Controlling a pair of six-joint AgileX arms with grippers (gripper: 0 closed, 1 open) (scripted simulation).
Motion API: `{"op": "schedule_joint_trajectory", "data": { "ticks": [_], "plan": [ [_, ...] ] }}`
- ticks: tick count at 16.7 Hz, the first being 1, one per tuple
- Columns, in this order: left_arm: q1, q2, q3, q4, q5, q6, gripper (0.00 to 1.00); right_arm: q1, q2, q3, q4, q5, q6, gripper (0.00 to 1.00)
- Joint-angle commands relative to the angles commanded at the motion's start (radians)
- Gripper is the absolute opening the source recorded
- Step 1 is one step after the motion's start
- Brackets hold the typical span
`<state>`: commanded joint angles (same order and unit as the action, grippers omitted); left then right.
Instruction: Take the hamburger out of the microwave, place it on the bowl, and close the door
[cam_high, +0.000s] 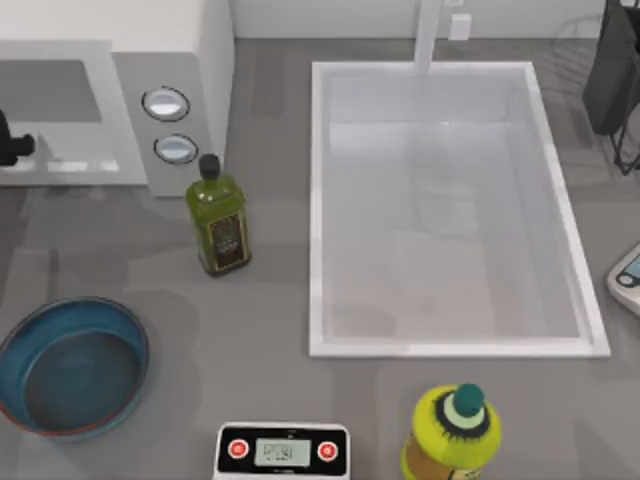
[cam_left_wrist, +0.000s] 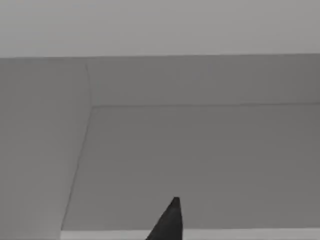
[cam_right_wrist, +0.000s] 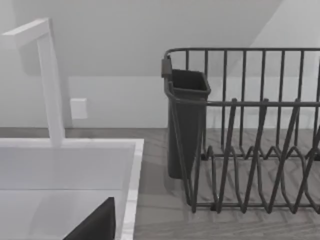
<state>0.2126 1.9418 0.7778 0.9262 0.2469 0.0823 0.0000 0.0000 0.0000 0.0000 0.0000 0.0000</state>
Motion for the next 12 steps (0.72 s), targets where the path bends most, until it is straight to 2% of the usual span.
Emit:
{"op": "schedule_joint_trajectory", "data": {
  "ticks": [3, 8, 12],
  "plan": [
    [0.0, -0.059, 0.003, -0.064, -0.001, 0.0, 0.0, 0.0, 0.0, 0.0, 0.0, 0.0, 0.0, 1.0],
    [0.0, -0.061, 0.0, -0.067, -0.001, 0.002, 0.0, 0.0, 0.0, 0.0, 0.0, 0.0, 0.0, 1.0],
    [-0.034, -0.066, 0.04, -0.16, -0.03, -0.095, 0.0, 0.0, 0.0, 0.0, 0.0, 0.0, 0.0, 1.0]
  ]
}}
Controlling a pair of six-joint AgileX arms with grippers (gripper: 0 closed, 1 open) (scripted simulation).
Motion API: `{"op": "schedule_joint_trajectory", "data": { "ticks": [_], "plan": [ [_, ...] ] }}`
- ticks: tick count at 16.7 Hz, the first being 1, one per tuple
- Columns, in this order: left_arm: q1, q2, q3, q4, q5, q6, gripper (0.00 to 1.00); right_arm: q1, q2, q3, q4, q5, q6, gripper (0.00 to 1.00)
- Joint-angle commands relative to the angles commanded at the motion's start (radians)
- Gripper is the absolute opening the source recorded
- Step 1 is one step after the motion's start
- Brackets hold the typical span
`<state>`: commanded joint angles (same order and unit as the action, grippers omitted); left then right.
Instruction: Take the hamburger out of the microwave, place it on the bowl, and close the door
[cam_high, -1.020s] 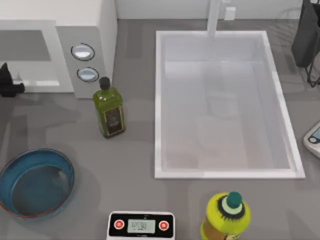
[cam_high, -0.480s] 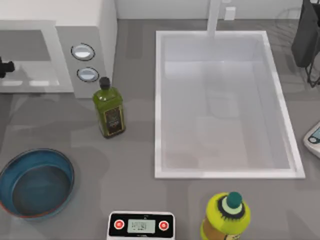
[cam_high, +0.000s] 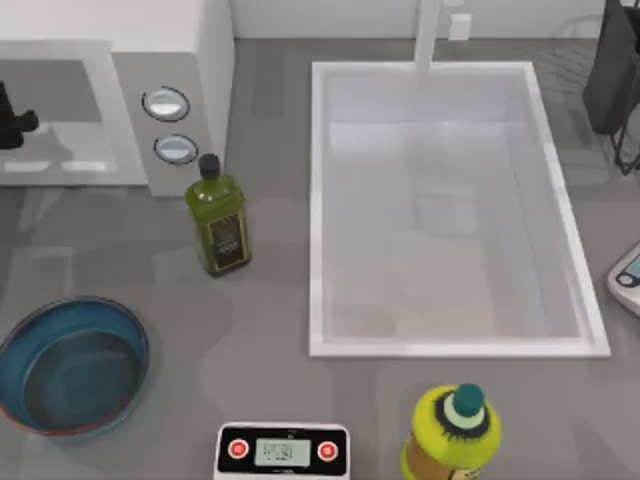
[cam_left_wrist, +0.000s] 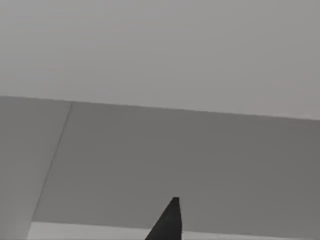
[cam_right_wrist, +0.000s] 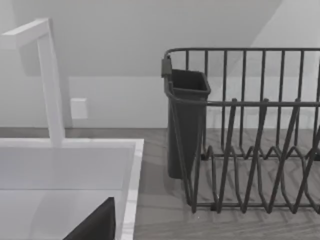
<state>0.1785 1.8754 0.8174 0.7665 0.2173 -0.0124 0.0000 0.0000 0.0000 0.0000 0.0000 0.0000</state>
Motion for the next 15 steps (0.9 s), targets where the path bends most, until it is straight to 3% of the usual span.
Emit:
{"op": "schedule_joint_trajectory", "data": {
  "ticks": [6, 15],
  "plan": [
    [-0.136, -0.026, 0.152, -0.4, -0.138, -0.451, 0.0, 0.0, 0.0, 0.0, 0.0, 0.0, 0.0, 1.0],
    [-0.447, 0.008, 0.429, -1.338, -0.492, -1.465, 0.0, 0.0, 0.0, 0.0, 0.0, 0.0, 0.0, 1.0]
  ]
}}
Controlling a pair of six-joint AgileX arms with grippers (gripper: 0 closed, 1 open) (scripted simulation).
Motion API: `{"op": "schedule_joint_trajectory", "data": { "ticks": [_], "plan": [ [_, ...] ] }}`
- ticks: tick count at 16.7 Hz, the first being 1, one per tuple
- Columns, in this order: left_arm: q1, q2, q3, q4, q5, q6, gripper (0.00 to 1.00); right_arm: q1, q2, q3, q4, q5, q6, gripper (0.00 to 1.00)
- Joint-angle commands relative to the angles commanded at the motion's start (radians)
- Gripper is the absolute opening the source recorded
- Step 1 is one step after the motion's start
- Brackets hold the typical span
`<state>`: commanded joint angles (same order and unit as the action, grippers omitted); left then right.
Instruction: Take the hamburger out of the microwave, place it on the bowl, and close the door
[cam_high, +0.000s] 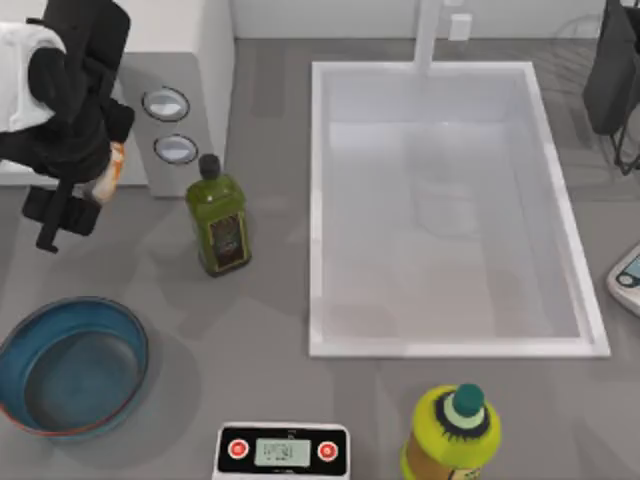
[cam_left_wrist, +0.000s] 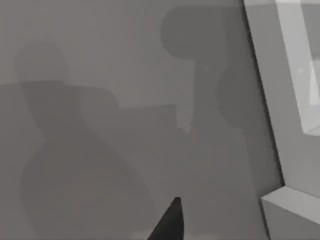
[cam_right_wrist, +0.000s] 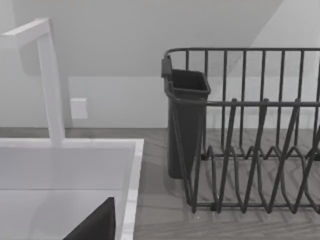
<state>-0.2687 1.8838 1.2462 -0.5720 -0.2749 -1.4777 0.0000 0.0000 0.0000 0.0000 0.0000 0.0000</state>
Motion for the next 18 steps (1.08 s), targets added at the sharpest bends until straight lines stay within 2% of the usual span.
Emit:
{"op": "schedule_joint_trajectory", "data": {
  "ticks": [6, 10, 14, 18],
  "plan": [
    [-0.221, 0.122, 0.127, -0.615, -0.241, -0.645, 0.0, 0.0, 0.0, 0.0, 0.0, 0.0, 0.0, 1.0],
    [-0.322, 0.273, 0.17, -0.909, -0.356, -0.989, 0.0, 0.0, 0.0, 0.0, 0.0, 0.0, 0.0, 1.0],
    [-0.359, 0.424, 0.185, -1.086, -0.425, -1.216, 0.0, 0.0, 0.0, 0.0, 0.0, 0.0, 0.0, 1.0],
    [-0.365, 0.487, 0.187, -1.143, -0.445, -1.291, 0.0, 0.0, 0.0, 0.0, 0.0, 0.0, 0.0, 1.0]
  ]
}}
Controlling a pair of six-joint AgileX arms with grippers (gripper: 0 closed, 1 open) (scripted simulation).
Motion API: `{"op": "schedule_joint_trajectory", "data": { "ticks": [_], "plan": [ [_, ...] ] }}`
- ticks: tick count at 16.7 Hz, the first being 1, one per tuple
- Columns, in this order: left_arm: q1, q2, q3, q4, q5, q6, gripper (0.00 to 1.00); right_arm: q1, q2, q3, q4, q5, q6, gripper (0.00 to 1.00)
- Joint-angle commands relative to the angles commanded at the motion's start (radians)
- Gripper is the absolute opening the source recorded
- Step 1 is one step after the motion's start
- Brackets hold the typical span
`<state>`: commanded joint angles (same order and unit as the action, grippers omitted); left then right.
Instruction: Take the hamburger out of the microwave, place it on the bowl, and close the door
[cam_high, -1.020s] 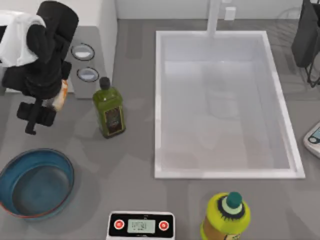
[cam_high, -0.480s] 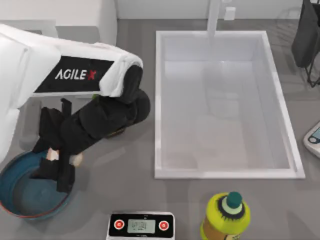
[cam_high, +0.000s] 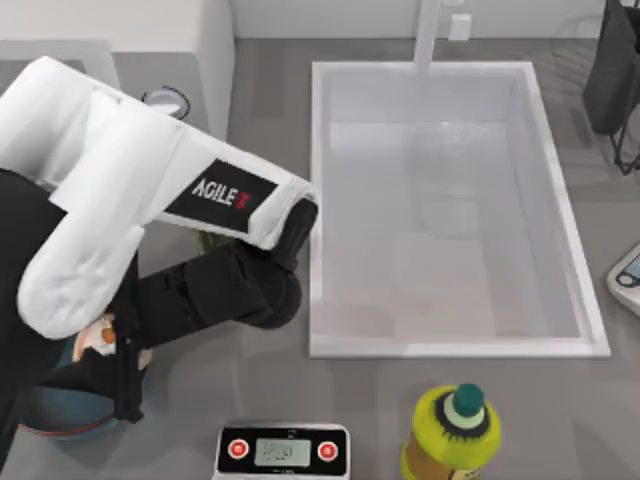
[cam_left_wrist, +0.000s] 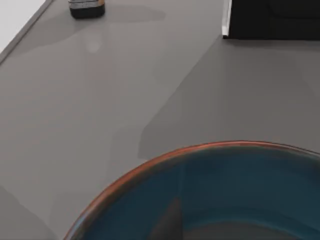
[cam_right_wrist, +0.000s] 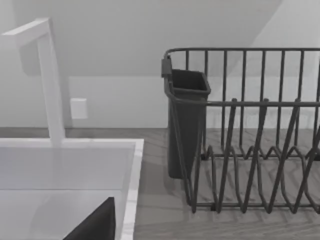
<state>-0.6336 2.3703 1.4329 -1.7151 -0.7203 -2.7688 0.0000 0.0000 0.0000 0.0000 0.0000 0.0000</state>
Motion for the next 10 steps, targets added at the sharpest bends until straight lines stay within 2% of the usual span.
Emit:
{"op": "schedule_joint_trajectory", "data": {
  "ticks": [5, 10],
  "plan": [
    [0.006, -0.003, -0.003, 0.004, 0.001, 0.003, 0.0, 0.0, 0.0, 0.0, 0.0, 0.0, 0.0, 1.0],
    [0.036, -0.013, -0.064, 0.075, -0.031, 0.024, 0.0, 0.0, 0.0, 0.0, 0.0, 0.0, 0.0, 1.0]
  ]
}}
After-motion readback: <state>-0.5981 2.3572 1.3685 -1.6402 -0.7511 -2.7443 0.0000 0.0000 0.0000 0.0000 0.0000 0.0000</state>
